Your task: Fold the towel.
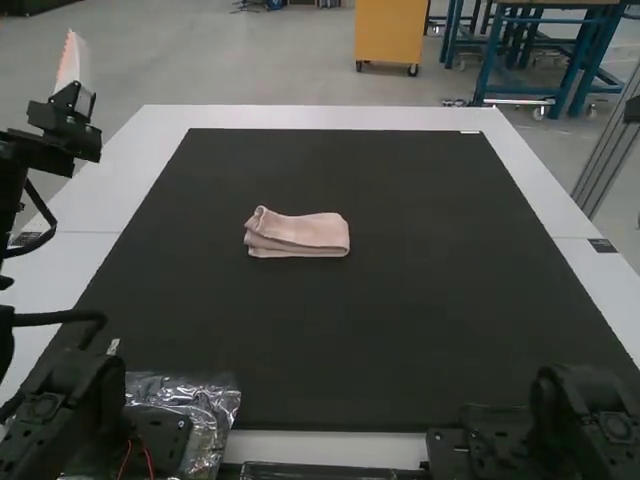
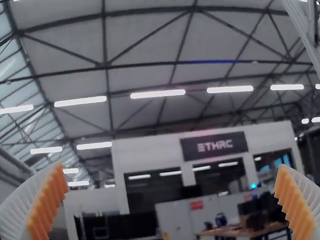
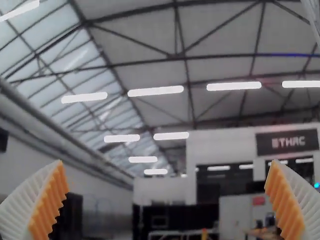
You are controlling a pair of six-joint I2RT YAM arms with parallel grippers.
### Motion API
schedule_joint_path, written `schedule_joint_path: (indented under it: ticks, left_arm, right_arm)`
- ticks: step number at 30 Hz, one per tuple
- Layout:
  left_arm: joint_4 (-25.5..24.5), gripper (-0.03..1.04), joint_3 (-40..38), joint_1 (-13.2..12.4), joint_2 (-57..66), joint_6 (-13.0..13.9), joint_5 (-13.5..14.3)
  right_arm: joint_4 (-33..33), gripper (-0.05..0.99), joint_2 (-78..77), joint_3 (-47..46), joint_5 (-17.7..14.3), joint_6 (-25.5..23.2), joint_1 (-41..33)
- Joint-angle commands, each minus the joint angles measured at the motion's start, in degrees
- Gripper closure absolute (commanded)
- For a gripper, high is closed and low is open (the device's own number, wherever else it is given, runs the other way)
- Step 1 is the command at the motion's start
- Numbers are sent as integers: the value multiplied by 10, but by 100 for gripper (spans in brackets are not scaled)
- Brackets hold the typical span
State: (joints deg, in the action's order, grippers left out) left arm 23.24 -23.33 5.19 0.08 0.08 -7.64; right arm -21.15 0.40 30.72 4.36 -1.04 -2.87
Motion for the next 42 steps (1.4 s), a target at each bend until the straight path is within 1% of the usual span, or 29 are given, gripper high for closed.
schedule_joint_path:
  ticks: [1, 2, 3, 4, 5, 6, 7, 8, 9, 10, 11, 14, 15, 18, 19, 21, 23, 24, 25, 31, 42]
  left_arm:
    - [44, 4, 77, -7, -2, 30, 10]
    - [66, 4, 105, -6, -2, 30, 14]
    - [87, 4, 132, -7, -1, 29, 16]
    - [91, 4, 155, -7, -1, 29, 18]
    - [95, 4, 174, -7, -1, 29, 29]
    - [94, 4, 190, -6, -1, 29, 46]
    - [95, 4, 206, -7, -1, 30, 71]
    - [99, 4, 221, -6, -2, 33, 90]
    - [100, 4, 232, -4, -1, 41, 100]
    - [76, 4, 237, -4, -1, 55, 107]
    - [58, 4, 233, -4, -1, 61, 109]
    - [-21, 4, 232, -4, -1, 56, 106]
    - [-53, 4, 233, -4, -1, 50, 108]
    - [-162, 4, 232, -4, -1, 11, 110]
    - [-188, 4, 233, -5, -2, -2, 109]
    - [-187, 4, 233, -6, -1, -10, 110]
    - [-205, 4, 233, -6, -2, -33, 116]
    - [-219, 4, 233, -6, -2, -35, 118]
    - [-229, 4, 233, -6, -1, -36, 119]
    - [-228, 4, 233, -7, -1, -36, 119]
    - [-228, 4, 233, -6, -1, -36, 119]
  right_arm:
    - [-74, 3, -2, -120, -8, 67, 4]
    - [-101, 3, -2, -156, 13, 80, 4]
    - [-127, 3, -2, -189, 15, 85, 5]
    - [-156, 3, -2, -221, 22, 91, 5]
    - [-183, 3, -3, -249, 33, 89, 5]
    - [-202, 3, -2, -276, 32, 89, 5]
    - [-224, 3, -3, -297, 25, 91, 5]
    - [-232, 3, -3, -311, 10, 93, 5]
    - [-175, 3, -3, -305, -7, 90, 6]
    - [-130, 3, -3, -307, -14, 93, 6]
    - [-112, 3, -3, -307, -15, 91, 7]
    - [-22, 3, -3, -307, -19, 75, 8]
    - [5, 3, -3, -307, -19, 75, 7]
    - [88, 3, -3, -307, -19, 75, 8]
    - [119, 3, -4, -307, -19, 78, 8]
    - [170, 3, -3, -307, -18, 91, 8]
    - [210, 3, -3, -307, -19, 131, 8]
    - [223, 3, -3, -307, -19, 155, 8]
    - [225, 3, -3, -308, -19, 162, 8]
    - [226, 3, -4, -307, -13, 164, 5]
    - [226, 3, -3, -307, -11, 165, 3]
